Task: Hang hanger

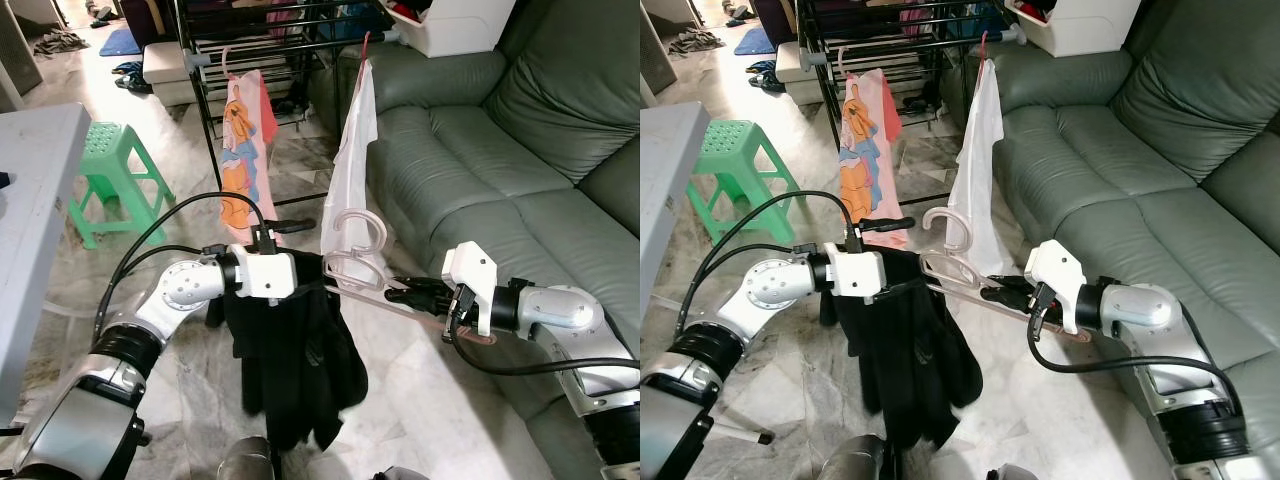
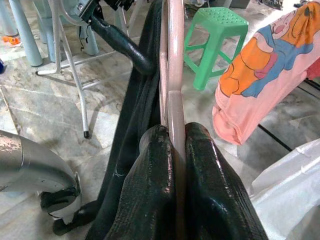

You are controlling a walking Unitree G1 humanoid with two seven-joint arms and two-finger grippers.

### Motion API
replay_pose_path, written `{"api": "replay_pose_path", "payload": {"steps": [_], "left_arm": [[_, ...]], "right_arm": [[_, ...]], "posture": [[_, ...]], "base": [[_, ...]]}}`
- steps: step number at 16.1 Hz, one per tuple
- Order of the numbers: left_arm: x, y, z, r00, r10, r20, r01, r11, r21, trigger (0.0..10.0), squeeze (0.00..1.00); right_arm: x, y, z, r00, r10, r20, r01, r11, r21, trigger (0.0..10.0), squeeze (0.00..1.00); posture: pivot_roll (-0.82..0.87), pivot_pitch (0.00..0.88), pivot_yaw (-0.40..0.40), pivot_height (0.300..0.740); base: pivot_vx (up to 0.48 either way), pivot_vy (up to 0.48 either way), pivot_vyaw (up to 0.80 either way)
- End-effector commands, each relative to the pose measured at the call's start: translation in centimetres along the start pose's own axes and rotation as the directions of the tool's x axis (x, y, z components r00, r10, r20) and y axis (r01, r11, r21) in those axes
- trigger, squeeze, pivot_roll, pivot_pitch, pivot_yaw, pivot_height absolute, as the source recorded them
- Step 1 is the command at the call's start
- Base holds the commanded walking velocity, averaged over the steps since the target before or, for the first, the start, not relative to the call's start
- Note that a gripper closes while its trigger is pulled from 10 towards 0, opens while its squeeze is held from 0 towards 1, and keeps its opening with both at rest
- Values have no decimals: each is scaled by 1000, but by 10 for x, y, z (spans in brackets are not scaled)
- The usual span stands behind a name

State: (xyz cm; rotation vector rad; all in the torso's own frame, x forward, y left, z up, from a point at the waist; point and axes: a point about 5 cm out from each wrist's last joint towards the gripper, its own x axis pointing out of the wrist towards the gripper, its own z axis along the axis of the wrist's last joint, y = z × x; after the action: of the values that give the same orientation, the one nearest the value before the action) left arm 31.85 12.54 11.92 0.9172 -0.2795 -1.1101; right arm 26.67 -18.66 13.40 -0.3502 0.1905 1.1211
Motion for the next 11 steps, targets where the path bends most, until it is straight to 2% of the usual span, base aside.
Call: {"api": "replay_pose_path", "payload": {"steps": [1, 2, 3, 8, 11], "left_arm": [[-1, 6, -3, 998, -49, -26, 49, 999, 5, 0, 906], [-1, 6, -4, 997, -70, -35, 69, 998, -9, 0, 537], [-1, 7, -8, 993, -105, -58, 103, 994, -30, 0, 0], [-1, 22, -14, 975, -175, -135, 170, 984, -42, 0, 0], [1, 27, -17, 959, -228, -169, 218, 973, -79, 0, 0]], "right_arm": [[-3, -1, 18, 998, 6, 58, 0, 996, -88, 10000, 0], [-4, -1, 18, 999, 1, 53, 4, 995, -104, 10000, 0], [-4, 0, 17, 999, 0, 37, 5, 992, -129, 10000, 0], [-5, 4, 13, 1000, -20, 1, 20, 980, -199, 10000, 0], [-5, 6, 13, 1000, -30, 3, 30, 977, -213, 10000, 0]], "posture": [[-45, 0, 37, 740], [-47, 0, 36, 740], [-47, 0, 36, 740], [-52, 0, 40, 740], [-59, 0, 46, 740]], "base": [[0, 0, 0], [0, 0, 0], [0, 0, 0], [0, 0, 0], [0, 0, 0]]}}
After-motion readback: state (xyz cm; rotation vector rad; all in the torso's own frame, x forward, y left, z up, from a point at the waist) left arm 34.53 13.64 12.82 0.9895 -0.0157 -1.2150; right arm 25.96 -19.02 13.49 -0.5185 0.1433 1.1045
